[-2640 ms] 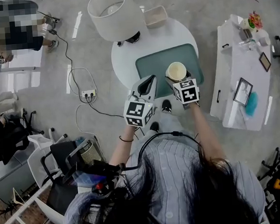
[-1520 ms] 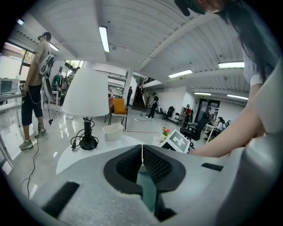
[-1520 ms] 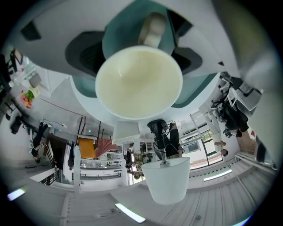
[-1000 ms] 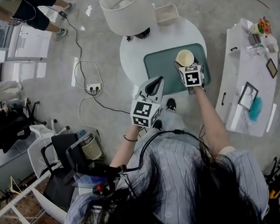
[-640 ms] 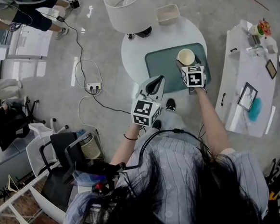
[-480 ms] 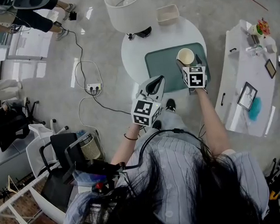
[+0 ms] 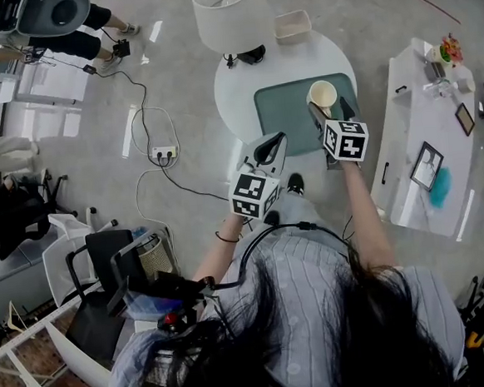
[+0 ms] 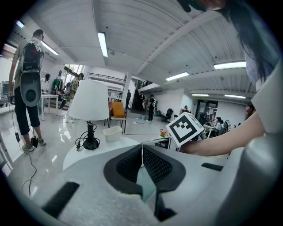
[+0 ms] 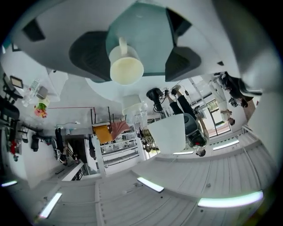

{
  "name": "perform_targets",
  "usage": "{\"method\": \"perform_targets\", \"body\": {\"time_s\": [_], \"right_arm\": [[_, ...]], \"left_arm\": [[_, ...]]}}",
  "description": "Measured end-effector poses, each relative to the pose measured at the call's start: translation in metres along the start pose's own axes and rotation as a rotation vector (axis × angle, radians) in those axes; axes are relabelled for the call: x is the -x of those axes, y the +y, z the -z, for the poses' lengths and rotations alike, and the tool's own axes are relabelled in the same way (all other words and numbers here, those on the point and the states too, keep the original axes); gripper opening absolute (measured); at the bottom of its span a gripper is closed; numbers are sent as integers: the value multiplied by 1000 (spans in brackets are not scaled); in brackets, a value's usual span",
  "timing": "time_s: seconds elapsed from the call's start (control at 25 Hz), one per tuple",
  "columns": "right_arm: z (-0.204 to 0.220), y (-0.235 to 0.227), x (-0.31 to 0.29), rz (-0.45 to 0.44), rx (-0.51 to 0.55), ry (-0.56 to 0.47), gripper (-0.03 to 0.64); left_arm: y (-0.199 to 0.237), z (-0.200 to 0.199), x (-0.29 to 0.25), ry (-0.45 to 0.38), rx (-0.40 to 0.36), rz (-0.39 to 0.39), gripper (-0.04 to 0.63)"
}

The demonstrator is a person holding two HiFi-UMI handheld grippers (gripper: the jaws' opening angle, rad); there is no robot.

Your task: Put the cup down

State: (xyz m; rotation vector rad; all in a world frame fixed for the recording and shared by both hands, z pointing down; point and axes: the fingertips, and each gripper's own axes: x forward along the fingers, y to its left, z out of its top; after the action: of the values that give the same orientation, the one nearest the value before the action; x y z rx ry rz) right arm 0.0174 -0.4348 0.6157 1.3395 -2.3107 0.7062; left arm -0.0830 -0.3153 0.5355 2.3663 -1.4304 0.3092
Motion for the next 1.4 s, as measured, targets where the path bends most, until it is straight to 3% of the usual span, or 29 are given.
{"method": "perform_targets", "body": {"time_s": [0.2,0.72,1.12,1.4], "right_arm": [[-5,13,27,-6,-103,-37,394],[-1,72,99,-41,-128,-135,385],[32,117,159,-16,-111,-173,236],[56,153,210,-5,-131,-206,222]], "left_arm": [[-4,-1,17,-25,-1,1,18],[-15,1,75,-82,-26,27,18],[-31,8,124,-134,-17,51,18],[-53,18,167,-184,0,96,18]]}}
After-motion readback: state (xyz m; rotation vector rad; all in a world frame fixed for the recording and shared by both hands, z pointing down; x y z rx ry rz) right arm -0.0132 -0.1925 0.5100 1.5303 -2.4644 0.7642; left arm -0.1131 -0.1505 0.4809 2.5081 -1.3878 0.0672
